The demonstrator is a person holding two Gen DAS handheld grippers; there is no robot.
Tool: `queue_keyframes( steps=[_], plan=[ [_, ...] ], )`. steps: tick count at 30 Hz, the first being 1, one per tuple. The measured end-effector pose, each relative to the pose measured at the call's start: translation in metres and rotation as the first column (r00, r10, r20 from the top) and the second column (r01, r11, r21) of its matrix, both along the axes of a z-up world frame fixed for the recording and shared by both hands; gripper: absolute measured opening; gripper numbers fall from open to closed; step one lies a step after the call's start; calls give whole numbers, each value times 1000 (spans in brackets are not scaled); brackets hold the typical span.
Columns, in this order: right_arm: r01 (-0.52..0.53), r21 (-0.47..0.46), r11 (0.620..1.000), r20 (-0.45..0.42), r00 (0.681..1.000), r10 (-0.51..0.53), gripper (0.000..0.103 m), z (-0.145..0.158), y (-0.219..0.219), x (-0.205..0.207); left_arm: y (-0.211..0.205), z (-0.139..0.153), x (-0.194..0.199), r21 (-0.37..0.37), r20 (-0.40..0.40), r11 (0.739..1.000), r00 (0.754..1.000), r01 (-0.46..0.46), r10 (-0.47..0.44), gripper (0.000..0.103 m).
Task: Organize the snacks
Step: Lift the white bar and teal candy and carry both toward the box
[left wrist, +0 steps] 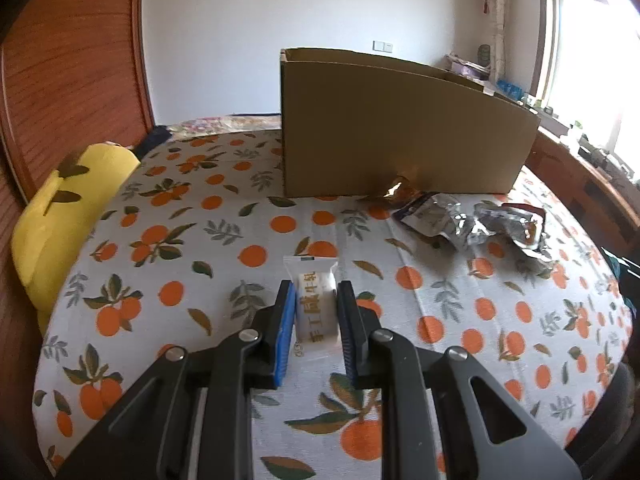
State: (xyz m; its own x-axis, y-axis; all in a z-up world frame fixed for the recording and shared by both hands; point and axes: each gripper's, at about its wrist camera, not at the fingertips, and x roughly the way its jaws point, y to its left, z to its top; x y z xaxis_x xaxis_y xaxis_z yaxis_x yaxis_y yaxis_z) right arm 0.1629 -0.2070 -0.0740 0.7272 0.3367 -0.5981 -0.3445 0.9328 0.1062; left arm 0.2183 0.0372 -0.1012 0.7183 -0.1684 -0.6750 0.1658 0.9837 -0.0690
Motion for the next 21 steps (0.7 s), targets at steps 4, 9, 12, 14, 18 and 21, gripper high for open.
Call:
queue_keyframes(
  steps=[4, 9, 12, 14, 18, 21],
  plan=[
    [-3, -13, 1000, 26, 1000, 3, 25, 12, -1, 5, -8, 12, 2, 1, 20, 1000, 999, 26, -26, 19],
    [-12, -30, 999, 54, 998, 14, 25, 23, 1, 15, -24, 38, 3, 1, 70, 998, 995, 69, -69, 19],
    [-18, -38, 999, 70, 997, 20, 25, 30, 3, 21, -32, 51, 5, -1, 103, 996, 991, 87, -87, 19],
    [-22, -43, 999, 77, 997, 25, 25, 33, 4, 26, -38, 59, 6, -6, 119, 995, 988, 100, -99, 19],
    [-27, -48, 998, 86, 996, 31, 25, 37, 5, 36, -50, 70, 9, -9, 148, 992, 981, 125, -122, 19],
    [-32, -54, 998, 91, 995, 37, 25, 38, 5, 45, -57, 73, 15, -11, 161, 990, 978, 138, -135, 19]
  ],
)
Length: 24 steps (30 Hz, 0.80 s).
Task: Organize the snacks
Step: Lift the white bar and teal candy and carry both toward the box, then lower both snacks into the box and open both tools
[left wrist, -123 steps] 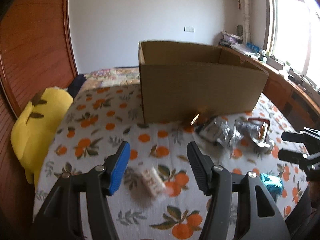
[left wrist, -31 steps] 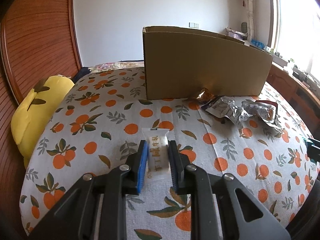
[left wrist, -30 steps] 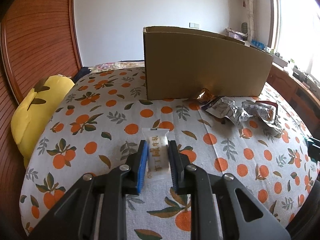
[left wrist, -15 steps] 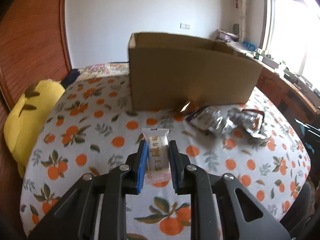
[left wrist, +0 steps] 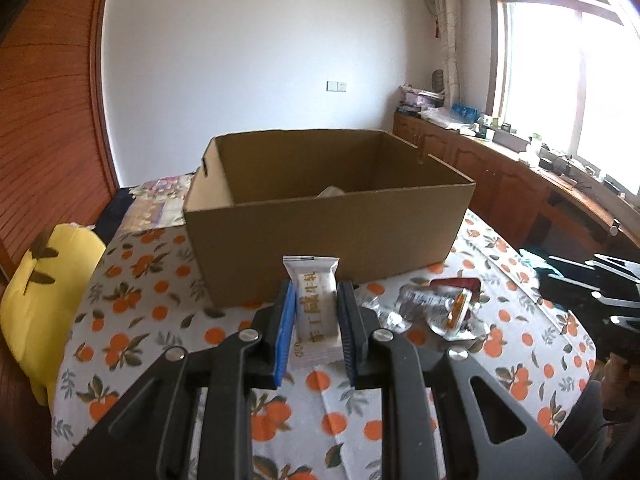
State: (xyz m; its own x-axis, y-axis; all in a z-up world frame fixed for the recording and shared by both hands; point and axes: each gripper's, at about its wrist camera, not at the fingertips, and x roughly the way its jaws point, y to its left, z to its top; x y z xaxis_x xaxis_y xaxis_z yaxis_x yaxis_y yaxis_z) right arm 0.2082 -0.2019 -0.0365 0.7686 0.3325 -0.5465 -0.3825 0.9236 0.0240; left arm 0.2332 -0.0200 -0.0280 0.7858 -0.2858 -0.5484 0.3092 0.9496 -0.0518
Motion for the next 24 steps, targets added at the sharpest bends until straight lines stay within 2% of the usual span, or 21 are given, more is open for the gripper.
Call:
queue_keyframes(
  steps=[11, 24],
  plan=[
    [-19, -23, 1000, 3, 1000, 19, 25, -2, 3, 33, -16, 0, 29, -17, 9, 1000, 1000, 24, -24, 19],
    [-57, -42, 997, 85, 994, 61, 25, 28, 17, 88, -21, 29, 72, -60, 88, 997, 995, 48, -42, 18]
  ],
)
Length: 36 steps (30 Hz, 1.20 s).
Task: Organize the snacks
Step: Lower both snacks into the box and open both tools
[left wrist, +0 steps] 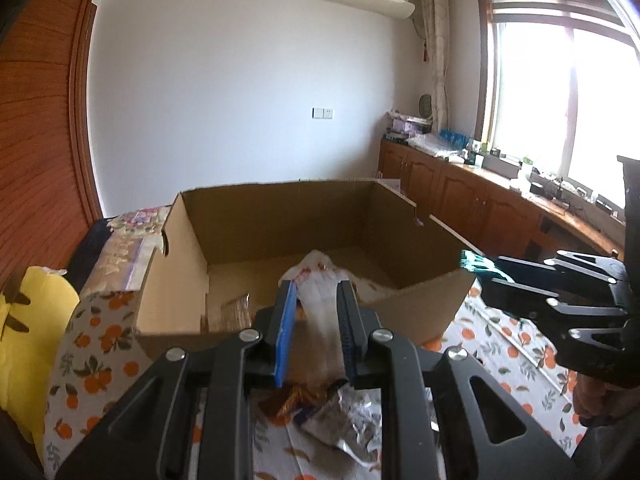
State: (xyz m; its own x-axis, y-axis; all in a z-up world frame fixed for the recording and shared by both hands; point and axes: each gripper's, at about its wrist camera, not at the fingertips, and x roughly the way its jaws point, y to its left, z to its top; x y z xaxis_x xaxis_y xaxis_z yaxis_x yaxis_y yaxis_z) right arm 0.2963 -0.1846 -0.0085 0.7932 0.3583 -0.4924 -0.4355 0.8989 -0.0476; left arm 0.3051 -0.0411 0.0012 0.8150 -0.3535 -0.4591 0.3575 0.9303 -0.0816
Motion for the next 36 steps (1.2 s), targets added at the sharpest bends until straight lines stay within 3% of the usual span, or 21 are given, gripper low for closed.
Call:
queue_keyframes(
  steps=[5, 9, 13, 16, 21, 25, 28, 36],
  plan=[
    [-6, -5, 1000, 12, 1000, 6, 25, 1, 3, 11, 5, -2, 14, 11, -6, 1000, 1000, -16, 16, 11],
    [-3, -14, 1000, 0, 1000, 3, 25, -2, 4, 21, 9, -6, 16, 12, -32, 1000, 999, -21, 21, 12],
    [1, -11, 1000, -14, 1000, -1, 25, -4, 0, 22, 16, -18, -3, 49, -44, 999, 999, -8, 10, 34],
    [2, -9, 1000, -18, 1000, -3, 25, -6, -3, 16, 18, -41, -9, 62, -125, 998, 992, -2, 10, 41],
    [7, 3, 1000, -29, 1000, -7, 25, -8, -4, 12, 11, -93, -6, 90, -323, 996, 945, -18, 46, 42],
    [8, 19, 1000, -29, 1000, -8, 25, -7, -6, 10, 7, -106, -1, 75, -376, 996, 924, -50, 75, 42],
    [5, 20, 1000, -24, 1000, -5, 25, -5, -6, 6, 5, -113, 0, 98, -397, 993, 913, -64, 98, 42],
    [-6, 20, 1000, -21, 1000, 6, 25, -6, -6, 2, -6, -117, -13, 191, -373, 979, 917, -74, 142, 41]
  ],
)
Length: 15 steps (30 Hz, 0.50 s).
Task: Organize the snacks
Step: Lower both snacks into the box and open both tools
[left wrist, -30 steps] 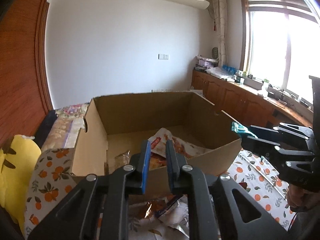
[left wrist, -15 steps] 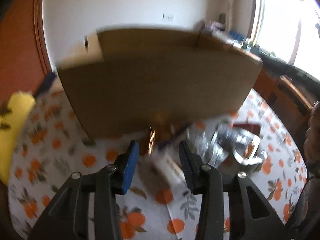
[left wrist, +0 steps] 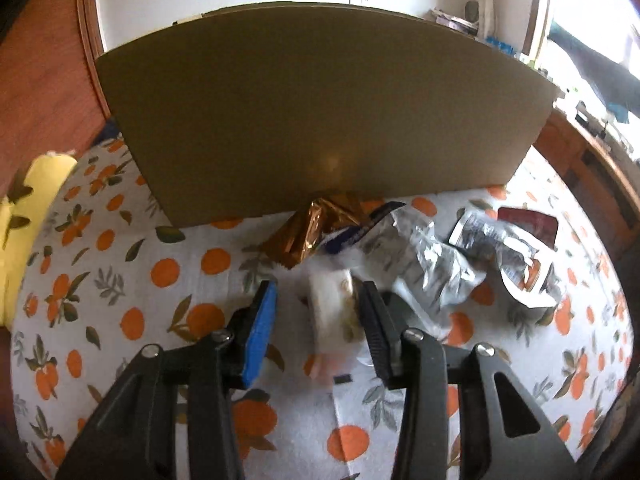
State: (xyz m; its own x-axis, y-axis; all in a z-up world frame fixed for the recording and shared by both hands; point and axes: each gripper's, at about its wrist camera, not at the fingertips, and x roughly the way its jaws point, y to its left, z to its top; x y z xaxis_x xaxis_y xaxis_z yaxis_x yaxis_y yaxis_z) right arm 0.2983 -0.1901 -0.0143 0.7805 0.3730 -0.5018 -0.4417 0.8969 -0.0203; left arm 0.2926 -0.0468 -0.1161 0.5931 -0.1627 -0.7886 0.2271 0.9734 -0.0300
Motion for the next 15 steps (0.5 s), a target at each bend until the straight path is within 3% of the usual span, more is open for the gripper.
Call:
queue_keyframes(
  steps=[4, 9, 15],
  plan=[
    [1, -8, 1000, 2, 1000, -1, 25, -1, 1, -2, -1, -1, -10, 20, 26, 1000, 1000, 8, -9, 19],
    [2, -12, 1000, -1, 1000, -2, 25, -2, 1, -2, 9, 11, -27, -16, 66, 1000, 998, 17, -16, 18],
    [6, -14, 1000, 7, 1000, -6, 25, 2, 3, 4, 16, 67, -37, -49, 203, 998, 979, 33, -22, 19]
  ],
)
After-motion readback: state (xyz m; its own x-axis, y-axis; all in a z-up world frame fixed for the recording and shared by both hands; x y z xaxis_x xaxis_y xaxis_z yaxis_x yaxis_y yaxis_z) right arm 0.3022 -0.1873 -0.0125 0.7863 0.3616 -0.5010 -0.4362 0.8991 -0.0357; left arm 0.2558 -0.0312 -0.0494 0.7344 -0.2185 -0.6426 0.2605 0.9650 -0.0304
